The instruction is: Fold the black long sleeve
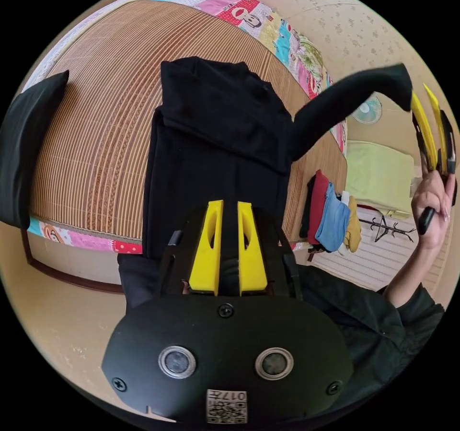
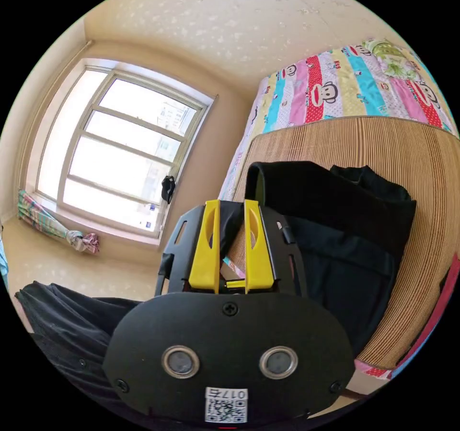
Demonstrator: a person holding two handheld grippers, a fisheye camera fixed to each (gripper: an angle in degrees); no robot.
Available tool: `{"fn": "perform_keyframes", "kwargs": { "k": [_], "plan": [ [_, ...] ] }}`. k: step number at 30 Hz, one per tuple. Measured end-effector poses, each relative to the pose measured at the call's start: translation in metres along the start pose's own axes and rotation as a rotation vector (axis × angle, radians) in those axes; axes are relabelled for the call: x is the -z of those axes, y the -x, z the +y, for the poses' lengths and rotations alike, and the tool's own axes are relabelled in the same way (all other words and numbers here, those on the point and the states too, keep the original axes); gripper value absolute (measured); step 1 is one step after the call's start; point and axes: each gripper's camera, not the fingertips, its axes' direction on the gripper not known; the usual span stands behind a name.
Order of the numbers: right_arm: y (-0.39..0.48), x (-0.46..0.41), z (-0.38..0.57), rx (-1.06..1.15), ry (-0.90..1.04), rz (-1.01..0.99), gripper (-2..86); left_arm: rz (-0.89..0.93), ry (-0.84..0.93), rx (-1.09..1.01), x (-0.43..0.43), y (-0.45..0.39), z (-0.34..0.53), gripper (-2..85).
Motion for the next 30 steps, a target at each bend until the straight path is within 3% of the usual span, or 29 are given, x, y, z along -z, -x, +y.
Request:
{"fn": "perform_keyframes", "kwargs": {
  "k": [3,8,11,16,18,21,23,30],
  "plan": [
    [-0.02,-0.006,0.02,0.014,0.047,0.168,7.5,-0.011,-0.041,0.019,0.014,0.02,0.011,6.6],
    [-0.155,-0.015,0.09,-0.21,0.304,0.598,8.1,-0.115,0.012,0.106,0.006,0.072,0.021,8.7],
    [-0.23,-0.027,0.147,-0.402,0.466,0.678,8.9,-0.157,0.087,0.144,-0.015,0.1,0.02,10.2],
    [-0.279,-0.055,0.219,-0.542,0.614,0.692,8.9,-0.236,0.229,0.041,-0.051,0.108,0.014,11.0],
    [-0.274,-0.059,0.225,-0.522,0.587,0.74,6.5,-0.308,0.326,0.004,-0.072,0.11,0.011,10.0],
    [-0.27,-0.058,0.211,-0.514,0.622,0.703,3.3,-0.251,0.405,0.027,-0.068,0.116,-0.003,5.9],
    [-0.257,-0.029,0.186,-0.492,0.486,0.63,2.9,-0.211,0.433,0.032,-0.055,0.121,-0.01,4.5],
    [-0.239,0.041,0.115,-0.471,0.155,0.501,4.6,-0.018,0.11,0.088,0.054,0.124,-0.079,4.9]
  ]
}}
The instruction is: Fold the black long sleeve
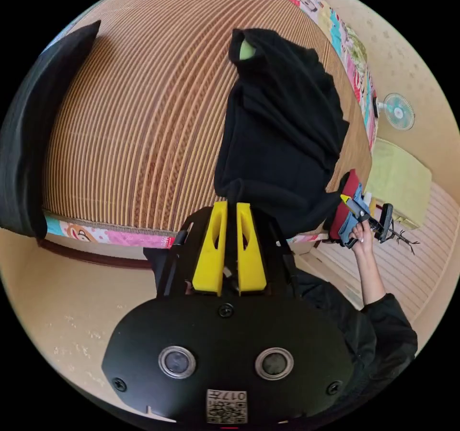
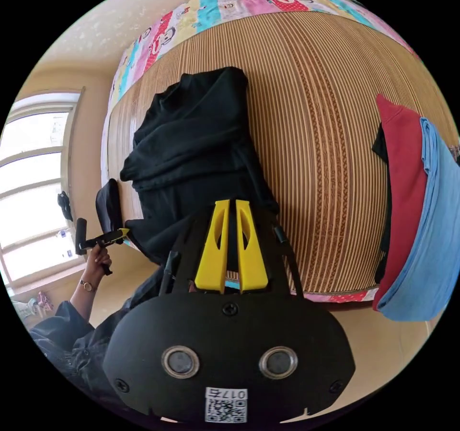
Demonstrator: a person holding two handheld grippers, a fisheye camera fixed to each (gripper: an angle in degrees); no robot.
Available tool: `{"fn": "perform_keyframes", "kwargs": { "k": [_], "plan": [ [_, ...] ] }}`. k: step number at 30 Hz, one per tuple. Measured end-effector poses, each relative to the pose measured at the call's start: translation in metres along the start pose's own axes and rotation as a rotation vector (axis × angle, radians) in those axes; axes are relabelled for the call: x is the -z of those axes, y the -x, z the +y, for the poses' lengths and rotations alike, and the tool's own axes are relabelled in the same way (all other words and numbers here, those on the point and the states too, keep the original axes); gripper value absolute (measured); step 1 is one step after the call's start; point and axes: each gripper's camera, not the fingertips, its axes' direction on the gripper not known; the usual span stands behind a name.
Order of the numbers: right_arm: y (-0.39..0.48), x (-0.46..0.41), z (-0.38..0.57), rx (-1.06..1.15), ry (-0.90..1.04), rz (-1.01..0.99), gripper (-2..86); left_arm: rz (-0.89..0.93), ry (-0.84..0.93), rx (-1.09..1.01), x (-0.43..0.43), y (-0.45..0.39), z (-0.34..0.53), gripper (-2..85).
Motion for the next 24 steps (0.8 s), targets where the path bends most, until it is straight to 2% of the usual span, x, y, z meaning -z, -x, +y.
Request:
{"fn": "perform_keyframes", "kwargs": {
  "k": [2,5,9,13,18,21,24],
  "plan": [
    [-0.009,0.021,-0.017,-0.051,-0.059,-0.024,8.5,0.021,-0.06,-0.004,0.021,0.002,-0.017,6.3],
    [-0.022,0.024,-0.021,-0.062,-0.014,0.023,12.1,0.008,-0.054,-0.015,0.039,0.012,-0.032,11.3],
    [-0.048,-0.005,0.007,-0.046,0.153,0.116,13.4,-0.137,0.05,-0.157,0.025,0.017,-0.018,12.5],
    [-0.08,-0.031,0.054,-0.061,0.255,0.044,14.2,-0.228,0.167,-0.287,-0.005,0.022,0.004,13.4],
    [-0.103,-0.028,0.069,-0.122,0.267,0.009,13.3,-0.34,0.244,-0.332,-0.019,0.029,0.002,12.6],
    [-0.114,-0.015,0.061,-0.169,0.25,-0.001,12.1,-0.336,0.275,-0.301,-0.017,0.038,-0.01,8.5],
    [-0.12,-0.019,0.056,-0.135,0.353,0.105,10.1,-0.325,0.289,-0.288,-0.009,0.047,-0.017,6.9]
  ]
}}
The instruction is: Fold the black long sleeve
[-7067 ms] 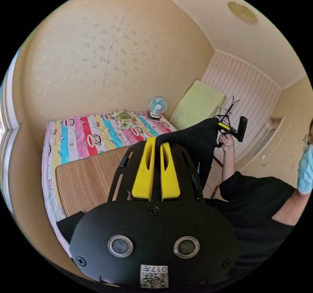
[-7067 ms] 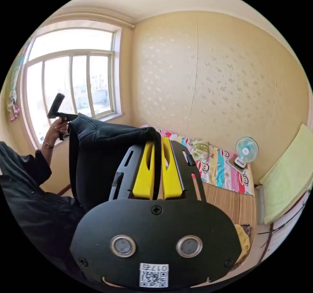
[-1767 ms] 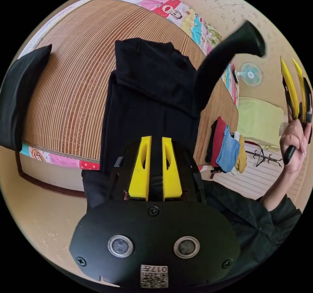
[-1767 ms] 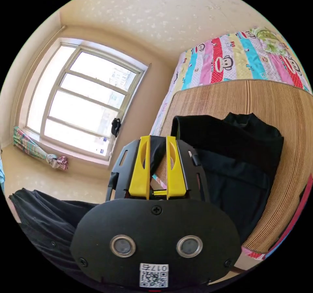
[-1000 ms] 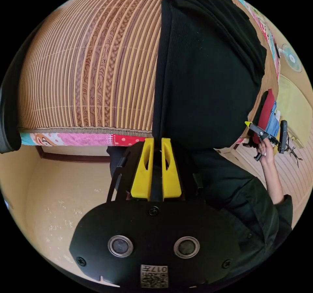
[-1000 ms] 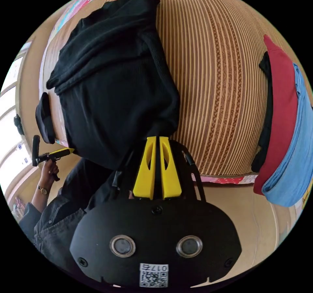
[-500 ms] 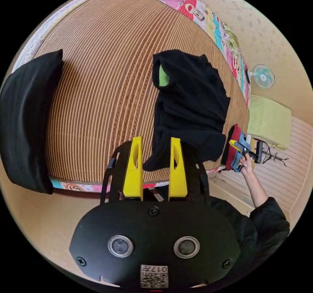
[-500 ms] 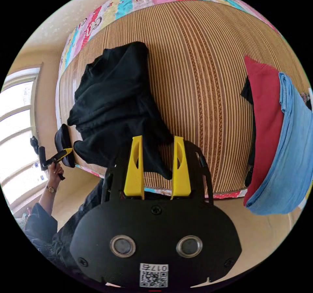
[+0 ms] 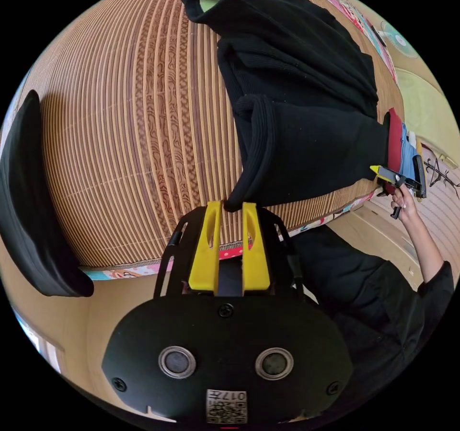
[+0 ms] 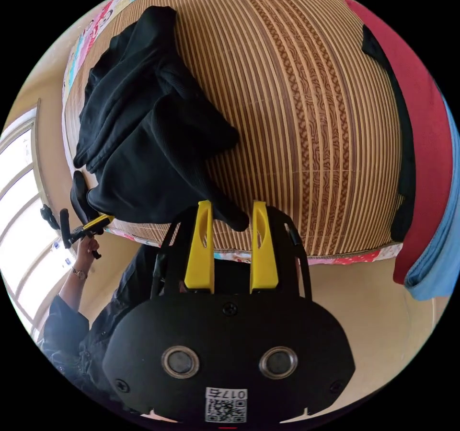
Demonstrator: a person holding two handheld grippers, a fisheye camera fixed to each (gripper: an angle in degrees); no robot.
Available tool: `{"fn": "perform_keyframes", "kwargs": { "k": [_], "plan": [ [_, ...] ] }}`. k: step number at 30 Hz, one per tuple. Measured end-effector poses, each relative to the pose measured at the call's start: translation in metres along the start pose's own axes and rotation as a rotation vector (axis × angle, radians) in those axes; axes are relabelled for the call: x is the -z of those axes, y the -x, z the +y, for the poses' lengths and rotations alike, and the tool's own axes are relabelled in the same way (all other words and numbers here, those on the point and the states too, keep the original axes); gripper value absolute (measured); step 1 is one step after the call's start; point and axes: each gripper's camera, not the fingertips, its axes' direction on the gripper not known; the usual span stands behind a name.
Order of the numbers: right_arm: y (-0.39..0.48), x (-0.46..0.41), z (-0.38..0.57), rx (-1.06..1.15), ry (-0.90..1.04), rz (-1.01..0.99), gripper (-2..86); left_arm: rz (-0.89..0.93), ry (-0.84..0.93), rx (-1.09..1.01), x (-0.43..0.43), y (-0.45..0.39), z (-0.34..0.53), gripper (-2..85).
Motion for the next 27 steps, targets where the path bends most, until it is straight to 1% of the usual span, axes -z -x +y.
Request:
{"fn": "perform_keyframes", "kwargs": {
  "k": [2,4,6,7,8,9,10,11,12,14,16,18,20,21,23,25,27],
  "plan": [
    [-0.006,-0.011,0.005,0.086,0.139,0.041,6.4,0.019,0.048,-0.006,0.002,0.008,0.001,5.9],
    [-0.013,-0.006,0.02,0.168,0.163,-0.01,4.8,0.066,0.116,-0.053,0.001,0.014,0.008,4.9],
    [-0.023,0.012,0.046,0.269,0.12,-0.139,4.1,0.239,0.179,-0.138,0.002,0.025,0.031,4.3],
    [-0.034,0.031,0.069,0.343,0.071,-0.278,3.8,0.303,0.173,-0.161,0.005,0.028,0.04,4.2],
    [-0.051,0.049,0.093,0.377,0.017,-0.434,3.5,0.459,0.149,-0.195,0.011,0.038,0.06,4.2],
    [-0.063,0.058,0.105,0.383,-0.012,-0.528,3.4,0.641,0.112,-0.197,0.018,0.051,0.08,4.2],
    [-0.086,0.075,0.129,0.396,-0.069,-0.732,3.2,0.745,0.087,-0.188,0.022,0.058,0.09,4.2],
    [-0.106,0.095,0.155,0.423,-0.149,-0.903,3.0,0.956,0.017,-0.172,0.029,0.073,0.111,4.1],
    [-0.113,0.105,0.168,0.441,-0.199,-0.957,2.8,1.134,-0.071,-0.175,0.04,0.084,0.132,4.1],
    [-0.132,0.137,0.211,0.489,-0.352,-1.089,2.5,1.282,-0.195,-0.192,0.057,0.094,0.158,4.0],
    [-0.142,0.152,0.225,0.505,-0.43,-1.171,2.5,1.313,-0.287,-0.191,0.073,0.1,0.174,4.1],
    [-0.15,0.161,0.22,0.49,-0.496,-1.235,2.4,1.425,-0.442,-0.16,0.088,0.112,0.175,4.1],
    [-0.15,0.171,0.185,0.481,-0.54,-1.255,2.6,1.48,-0.549,-0.089,0.095,0.125,0.158,4.2],
    [-0.148,0.174,0.172,0.477,-0.547,-1.251,2.7,1.502,-0.583,-0.051,0.099,0.133,0.135,4.2],
    [-0.134,0.19,0.109,0.469,-0.57,-1.236,3.2,1.504,-0.606,0.002,0.11,0.14,0.091,4.2],
    [-0.123,0.205,0.057,0.415,-0.596,-1.218,3.8,1.451,-0.628,0.04,0.13,0.145,0.039,4.3],
    [-0.114,0.216,0.006,0.302,-0.605,-1.211,5.0,1.375,-0.671,0.191,0.155,0.154,-0.021,5.0]
  ]
}}
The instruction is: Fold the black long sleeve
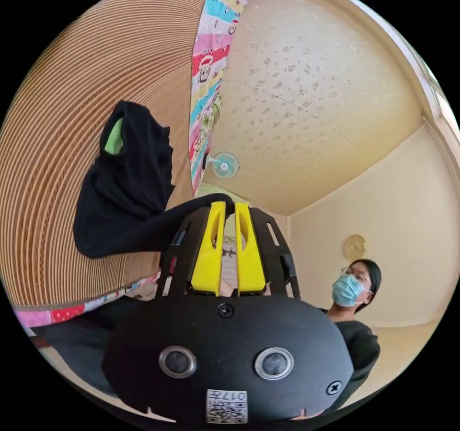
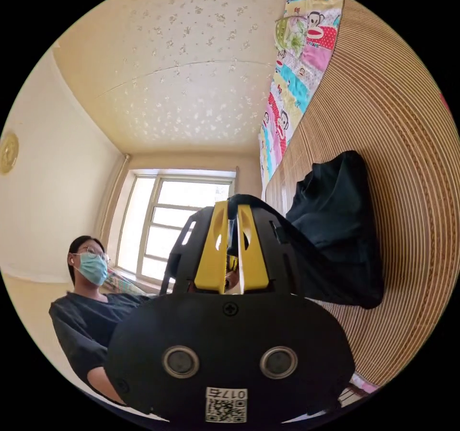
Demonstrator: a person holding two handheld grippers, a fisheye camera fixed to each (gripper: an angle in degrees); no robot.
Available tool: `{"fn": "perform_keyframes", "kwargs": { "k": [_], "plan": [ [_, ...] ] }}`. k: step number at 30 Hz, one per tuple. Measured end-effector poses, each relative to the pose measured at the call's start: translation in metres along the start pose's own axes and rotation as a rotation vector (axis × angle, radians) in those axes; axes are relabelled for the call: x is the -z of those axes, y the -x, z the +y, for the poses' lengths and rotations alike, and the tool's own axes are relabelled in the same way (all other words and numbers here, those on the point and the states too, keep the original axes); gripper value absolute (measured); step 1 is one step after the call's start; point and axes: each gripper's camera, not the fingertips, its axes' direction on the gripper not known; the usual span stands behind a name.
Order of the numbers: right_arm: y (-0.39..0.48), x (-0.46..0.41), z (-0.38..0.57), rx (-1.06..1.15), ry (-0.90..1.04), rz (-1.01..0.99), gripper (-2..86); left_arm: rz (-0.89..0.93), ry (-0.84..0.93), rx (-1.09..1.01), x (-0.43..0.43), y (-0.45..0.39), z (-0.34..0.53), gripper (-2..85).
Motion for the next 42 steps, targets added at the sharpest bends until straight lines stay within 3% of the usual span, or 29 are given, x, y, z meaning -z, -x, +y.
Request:
{"fn": "perform_keyframes", "kwargs": {
  "k": [4,7,9,12,16,19,23,25,28,33,39,42],
  "plan": [
    [-0.018,-0.027,-0.058,-0.138,-0.077,0.125,8.6,-0.074,-0.216,-0.007,-0.011,-0.012,-0.05,7.7],
    [-0.022,-0.044,-0.066,-0.157,-0.011,0.217,9.1,-0.304,-0.171,-0.003,-0.027,-0.013,-0.058,11.0],
    [-0.029,-0.058,-0.06,-0.141,0.112,0.314,9.0,-0.575,-0.091,-0.03,-0.042,-0.004,-0.041,13.5],
    [-0.052,-0.078,-0.032,-0.139,0.336,0.523,8.8,-0.837,-0.002,0.009,-0.057,0.031,-0.002,17.0],
    [-0.094,-0.07,0.016,-0.258,0.456,0.552,8.5,-0.824,0.07,0.109,-0.07,0.083,0.034,18.5],
    [-0.106,-0.044,0.033,-0.327,0.377,0.49,8.2,-0.788,0.036,0.213,-0.076,0.11,0.04,17.8],
    [-0.107,0.002,0.04,-0.385,0.211,0.383,7.8,-0.719,0.02,0.318,-0.091,0.127,0.025,9.7],
    [-0.101,0.023,0.043,-0.383,0.15,0.354,7.5,-0.691,0.031,0.255,-0.105,0.11,0.016,5.1],
    [-0.091,0.06,0.052,-0.381,0.044,0.269,7.1,-0.671,0.047,-0.051,-0.154,0.038,0.011,4.2],
    [-0.092,0.108,0.077,-0.425,-0.055,0.212,6.4,-0.685,0.308,-0.612,-0.334,-0.079,0.059,3.9],
    [-0.109,0.14,0.108,-0.506,-0.138,0.166,7.3,-0.696,0.767,-0.786,-0.515,-0.047,0.163,6.3],
    [-0.115,0.151,0.118,-0.539,-0.131,0.192,8.3,-0.69,0.866,-0.792,-0.535,-0.019,0.2,10.9]
  ]
}}
